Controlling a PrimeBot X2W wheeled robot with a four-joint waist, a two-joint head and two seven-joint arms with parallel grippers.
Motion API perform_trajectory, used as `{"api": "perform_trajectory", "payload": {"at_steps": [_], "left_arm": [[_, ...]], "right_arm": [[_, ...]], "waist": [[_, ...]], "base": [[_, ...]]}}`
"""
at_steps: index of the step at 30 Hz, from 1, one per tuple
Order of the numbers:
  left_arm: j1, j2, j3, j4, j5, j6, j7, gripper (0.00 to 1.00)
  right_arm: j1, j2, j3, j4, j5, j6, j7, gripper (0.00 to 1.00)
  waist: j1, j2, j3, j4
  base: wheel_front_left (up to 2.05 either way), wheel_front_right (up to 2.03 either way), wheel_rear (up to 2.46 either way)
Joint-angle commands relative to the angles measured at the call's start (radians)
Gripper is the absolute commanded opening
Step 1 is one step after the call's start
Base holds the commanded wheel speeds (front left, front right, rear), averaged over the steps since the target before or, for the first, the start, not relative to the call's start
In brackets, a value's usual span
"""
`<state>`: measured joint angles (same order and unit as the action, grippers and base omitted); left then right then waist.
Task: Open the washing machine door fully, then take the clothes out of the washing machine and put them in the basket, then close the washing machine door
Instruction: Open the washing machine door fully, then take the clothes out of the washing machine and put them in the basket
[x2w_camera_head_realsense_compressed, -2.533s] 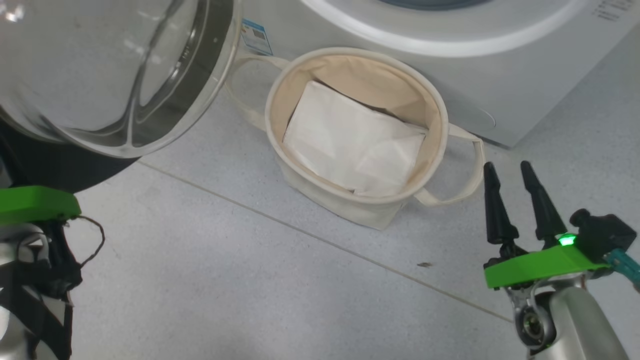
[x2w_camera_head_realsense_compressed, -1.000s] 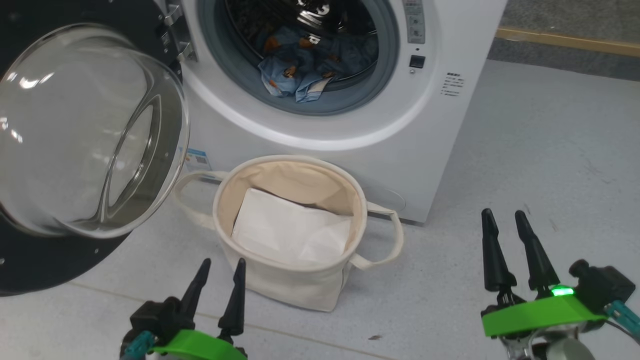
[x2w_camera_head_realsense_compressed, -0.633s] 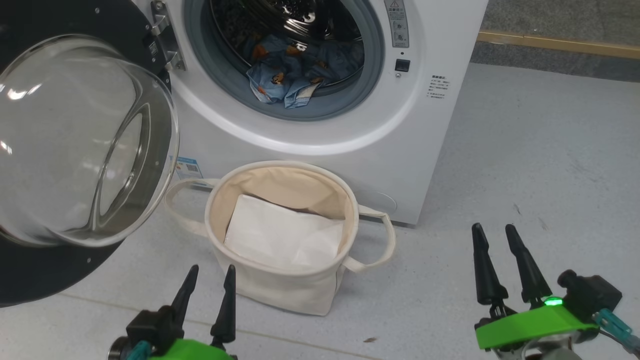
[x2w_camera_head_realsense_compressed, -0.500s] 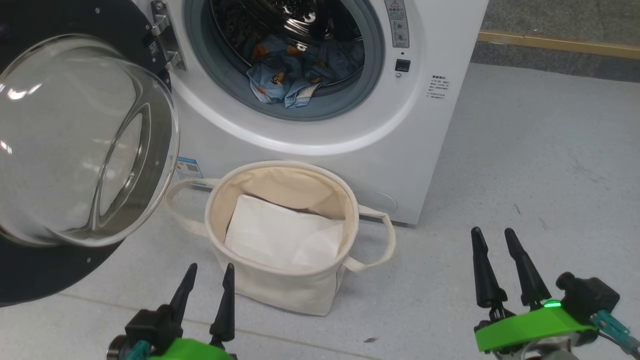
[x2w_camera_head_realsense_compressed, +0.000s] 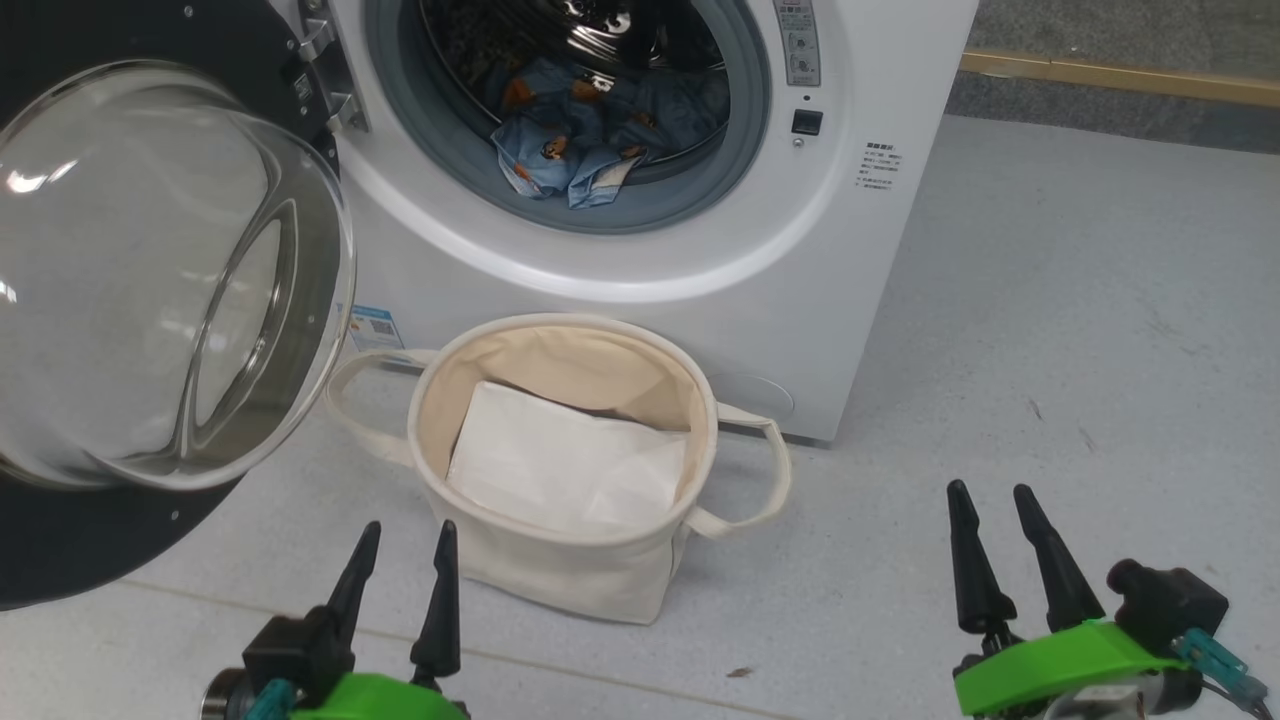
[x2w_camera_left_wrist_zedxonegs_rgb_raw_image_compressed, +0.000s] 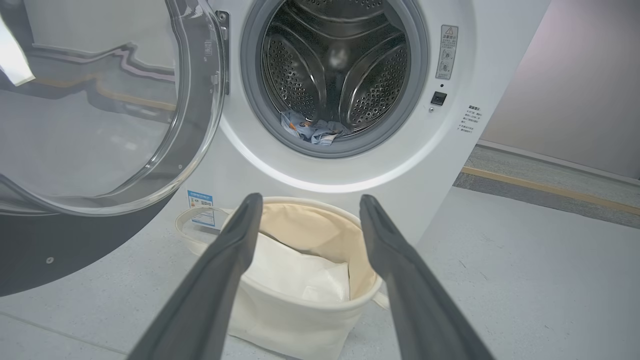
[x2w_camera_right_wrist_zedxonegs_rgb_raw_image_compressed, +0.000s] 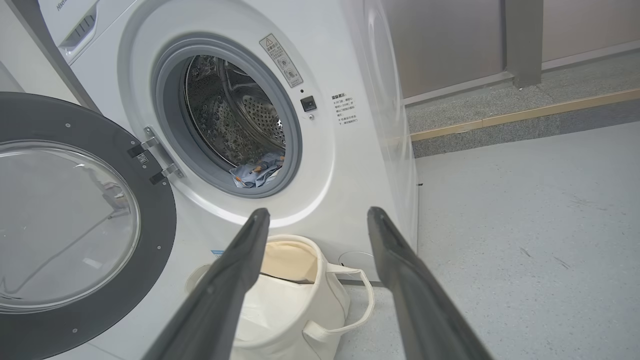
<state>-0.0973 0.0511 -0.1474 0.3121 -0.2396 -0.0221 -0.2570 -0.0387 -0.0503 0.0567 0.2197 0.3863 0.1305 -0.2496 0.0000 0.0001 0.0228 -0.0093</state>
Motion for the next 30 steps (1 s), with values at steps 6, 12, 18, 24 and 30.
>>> {"api": "perform_trajectory", "payload": {"at_steps": [6,12,18,24,30], "left_arm": [[-0.032,0.000,0.027,-0.014,-0.003,-0.008,-0.005,1.00],[-0.037,-0.001,0.018,-0.007,0.000,-0.008,-0.005,1.00],[-0.036,0.000,-0.005,0.014,0.034,-0.013,-0.005,1.00],[-0.045,0.000,-0.013,0.034,0.028,-0.023,-0.005,1.00],[-0.049,-0.001,-0.019,0.035,0.034,-0.023,-0.005,1.00]], "right_arm": [[-0.055,0.000,0.017,-0.034,0.004,0.000,-0.012,1.00],[-0.057,0.000,0.019,-0.033,0.009,0.000,-0.012,1.00],[-0.060,0.000,0.023,-0.032,0.014,0.000,-0.012,1.00],[-0.061,0.000,0.025,-0.030,0.020,0.000,-0.012,1.00],[-0.063,0.000,0.028,-0.029,0.027,0.000,-0.012,1.00]], "waist": [[0.0000,-0.0001,0.006,-0.002],[0.0000,-0.0001,0.007,-0.002],[0.0000,-0.0001,0.009,-0.002],[0.0000,-0.0001,0.011,0.000],[0.0000,-0.0001,0.011,0.000]], "base": [[0.00,0.00,0.00],[0.00,0.00,0.00],[0.01,0.00,0.00],[0.60,-0.38,-0.23],[1.44,-1.18,-0.26]]}}
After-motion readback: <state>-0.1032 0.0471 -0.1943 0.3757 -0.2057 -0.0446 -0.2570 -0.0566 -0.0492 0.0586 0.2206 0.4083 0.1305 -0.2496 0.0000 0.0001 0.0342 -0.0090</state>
